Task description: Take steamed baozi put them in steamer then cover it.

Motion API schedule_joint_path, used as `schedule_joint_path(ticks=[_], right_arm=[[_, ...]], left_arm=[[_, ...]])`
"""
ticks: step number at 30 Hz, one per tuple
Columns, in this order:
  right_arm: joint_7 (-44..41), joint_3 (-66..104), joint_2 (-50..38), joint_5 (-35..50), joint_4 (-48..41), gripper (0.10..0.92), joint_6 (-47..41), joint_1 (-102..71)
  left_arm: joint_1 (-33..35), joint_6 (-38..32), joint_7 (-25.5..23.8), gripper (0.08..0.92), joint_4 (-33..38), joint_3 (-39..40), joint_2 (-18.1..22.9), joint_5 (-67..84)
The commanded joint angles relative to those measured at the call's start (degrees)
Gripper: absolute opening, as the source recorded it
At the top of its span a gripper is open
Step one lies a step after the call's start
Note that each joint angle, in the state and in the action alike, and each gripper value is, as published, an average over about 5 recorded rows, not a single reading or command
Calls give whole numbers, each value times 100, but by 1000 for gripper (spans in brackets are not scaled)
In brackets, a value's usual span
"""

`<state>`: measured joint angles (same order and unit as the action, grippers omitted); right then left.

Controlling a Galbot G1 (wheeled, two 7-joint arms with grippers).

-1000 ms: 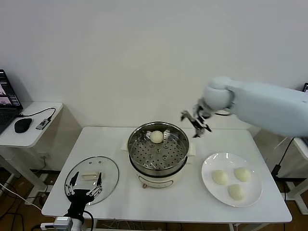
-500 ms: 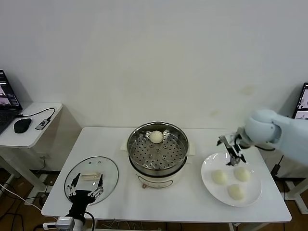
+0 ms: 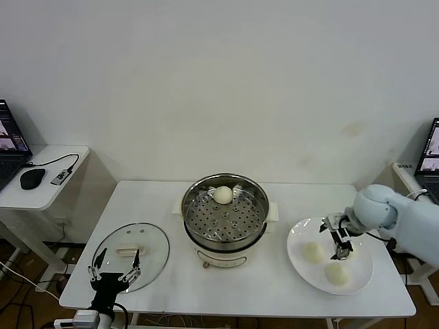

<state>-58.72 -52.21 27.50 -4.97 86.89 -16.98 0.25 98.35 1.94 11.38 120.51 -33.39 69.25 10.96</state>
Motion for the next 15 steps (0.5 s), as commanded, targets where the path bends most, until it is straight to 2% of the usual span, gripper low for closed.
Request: schedule_joint_path(ticks=[1, 15], right_arm=[[-75, 821, 219, -223, -571, 823, 77, -971], [106, 1024, 939, -248, -1034, 823, 111, -1031]], left_arm=[[1, 10, -1, 823, 1, -31, -6, 2], [-2, 4, -7, 823, -17, -85, -6, -2]])
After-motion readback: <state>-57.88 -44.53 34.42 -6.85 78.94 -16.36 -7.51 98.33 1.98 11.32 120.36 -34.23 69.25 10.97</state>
